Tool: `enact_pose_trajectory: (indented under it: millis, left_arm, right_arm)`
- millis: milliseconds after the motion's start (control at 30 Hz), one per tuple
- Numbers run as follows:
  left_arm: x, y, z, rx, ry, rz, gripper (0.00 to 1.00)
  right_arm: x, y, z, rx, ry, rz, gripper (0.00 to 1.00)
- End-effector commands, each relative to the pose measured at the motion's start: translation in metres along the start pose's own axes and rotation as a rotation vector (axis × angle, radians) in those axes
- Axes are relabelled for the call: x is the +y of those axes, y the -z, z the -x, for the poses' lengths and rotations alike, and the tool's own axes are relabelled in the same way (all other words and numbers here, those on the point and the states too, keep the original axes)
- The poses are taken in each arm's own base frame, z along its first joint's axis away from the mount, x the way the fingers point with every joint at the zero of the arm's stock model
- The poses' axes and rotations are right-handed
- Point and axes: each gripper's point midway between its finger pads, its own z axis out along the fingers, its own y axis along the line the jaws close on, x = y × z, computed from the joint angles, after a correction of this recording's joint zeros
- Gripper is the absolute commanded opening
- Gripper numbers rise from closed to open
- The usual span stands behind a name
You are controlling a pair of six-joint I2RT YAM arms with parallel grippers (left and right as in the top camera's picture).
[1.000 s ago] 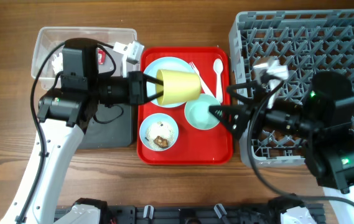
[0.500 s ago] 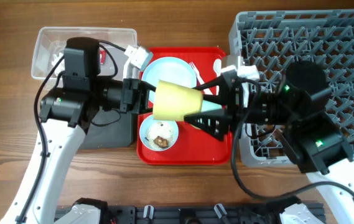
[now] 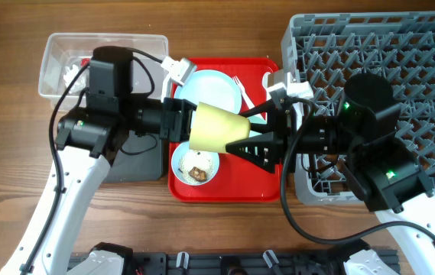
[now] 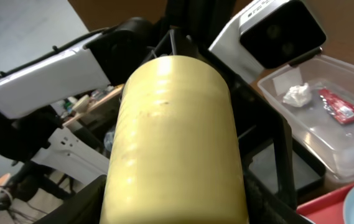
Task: Sort waste into correct bins and load items into the dishwasher rack
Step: 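Hand the yellow cup from the left gripper to the right gripper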
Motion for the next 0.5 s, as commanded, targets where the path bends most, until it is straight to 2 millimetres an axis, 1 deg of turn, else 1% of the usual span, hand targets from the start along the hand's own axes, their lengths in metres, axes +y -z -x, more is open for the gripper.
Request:
enact_pose_trajectory:
  millis: [0, 67, 133, 200, 267, 333, 367, 400, 467]
  left_arm:
    - [0.007, 0.008, 0.010, -0.049, -0.015, 0.048, 1.00]
    - [0.008, 0.012, 0.012, -0.062, -0.014, 0.054, 1.00]
    - [0.010, 0.016, 0.015, -0.076, -0.012, 0.061, 1.00]
    - [0.011, 0.019, 0.016, -0.085, -0.011, 0.064, 1.00]
    - [0.011, 0.019, 0.017, -0.086, -0.012, 0.065, 1.00]
    - [0.011, 0.019, 0.016, -0.085, -0.011, 0.064, 1.00]
    - [0.011, 0.019, 0.017, -0.085, -0.012, 0.064, 1.00]
    - [0.011, 0.019, 0.017, -0.085, -0.012, 0.064, 1.00]
    - [0.011, 0.019, 0.016, -0.085, -0.011, 0.064, 1.00]
  right_arm:
    - [-0.007, 0.023, 0.016, -0.071, 0.069, -0.150, 0.45]
    - [-0.017, 0.043, 0.016, -0.096, 0.041, -0.268, 0.45]
    - [-0.032, 0.070, 0.009, -0.117, -0.016, -0.433, 0.45]
    - [-0.046, 0.095, -0.001, -0.131, -0.075, -0.582, 0.44]
    - [-0.064, 0.123, -0.016, -0.141, -0.163, -0.761, 0.44]
    - [-0.087, 0.158, -0.038, -0.151, -0.308, -0.990, 0.45]
    - [-0.097, 0.178, -0.052, -0.156, -0.391, -1.113, 0.45]
    - [-0.104, 0.193, -0.064, -0.155, -0.459, -1.208, 0.45]
    - [-0.115, 0.213, -0.087, -0.127, -0.575, -1.329, 0.44]
